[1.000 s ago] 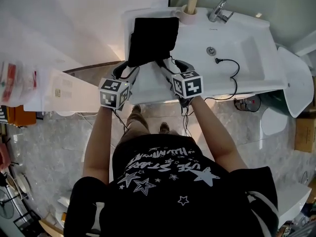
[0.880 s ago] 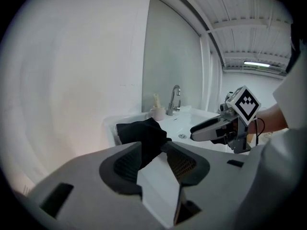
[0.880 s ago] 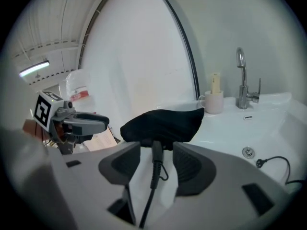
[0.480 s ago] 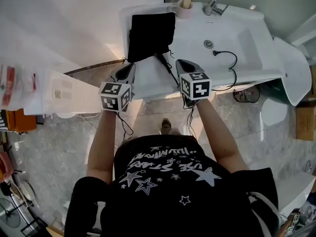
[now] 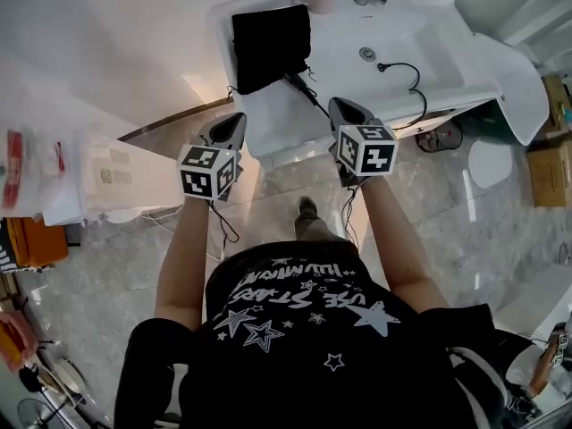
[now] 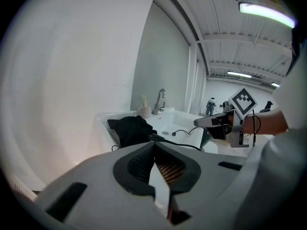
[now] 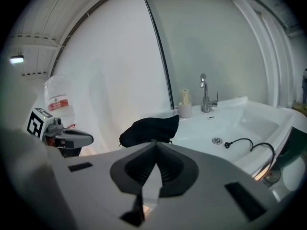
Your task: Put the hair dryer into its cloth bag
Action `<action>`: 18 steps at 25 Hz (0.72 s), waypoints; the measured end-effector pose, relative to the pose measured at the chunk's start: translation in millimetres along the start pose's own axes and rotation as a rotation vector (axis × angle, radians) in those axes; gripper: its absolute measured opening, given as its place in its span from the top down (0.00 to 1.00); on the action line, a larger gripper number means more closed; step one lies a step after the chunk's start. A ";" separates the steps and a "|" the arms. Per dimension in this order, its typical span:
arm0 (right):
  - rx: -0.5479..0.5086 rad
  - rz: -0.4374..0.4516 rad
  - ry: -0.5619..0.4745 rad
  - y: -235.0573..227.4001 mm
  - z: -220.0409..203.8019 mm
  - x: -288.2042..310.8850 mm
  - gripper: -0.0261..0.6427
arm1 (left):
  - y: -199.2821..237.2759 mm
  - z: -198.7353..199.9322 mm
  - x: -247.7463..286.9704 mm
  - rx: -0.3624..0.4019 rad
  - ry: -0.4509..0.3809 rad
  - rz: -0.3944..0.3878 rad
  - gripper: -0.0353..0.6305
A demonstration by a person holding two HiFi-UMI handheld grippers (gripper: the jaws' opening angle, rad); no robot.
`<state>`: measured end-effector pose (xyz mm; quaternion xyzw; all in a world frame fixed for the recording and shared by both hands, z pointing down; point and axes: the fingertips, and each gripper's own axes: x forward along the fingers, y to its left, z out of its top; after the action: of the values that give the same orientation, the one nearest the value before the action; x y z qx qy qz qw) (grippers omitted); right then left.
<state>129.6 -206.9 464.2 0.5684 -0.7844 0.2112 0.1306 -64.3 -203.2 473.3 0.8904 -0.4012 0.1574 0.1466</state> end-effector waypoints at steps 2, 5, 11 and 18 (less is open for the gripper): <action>0.008 -0.035 -0.006 4.1 -6.1 -12.8 0.95 | -3.5 -4.4 -6.8 0.008 -0.002 -0.032 0.93; 0.000 -0.069 -0.004 15.4 -15.6 -27.5 0.95 | -6.1 -10.6 -20.5 0.019 -0.005 -0.060 0.93; -0.002 -0.106 -0.006 39.0 -31.3 -49.1 0.95 | -11.2 -23.7 -47.8 0.030 -0.011 -0.097 0.93; 0.002 -0.138 -0.008 73.8 -50.7 -74.0 0.95 | -17.7 -46.0 -79.5 0.024 -0.001 -0.154 0.93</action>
<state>81.6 -101.2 462.2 0.6222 -0.7436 0.2003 0.1408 -108.3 -121.0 481.1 0.9204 -0.3297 0.1499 0.1471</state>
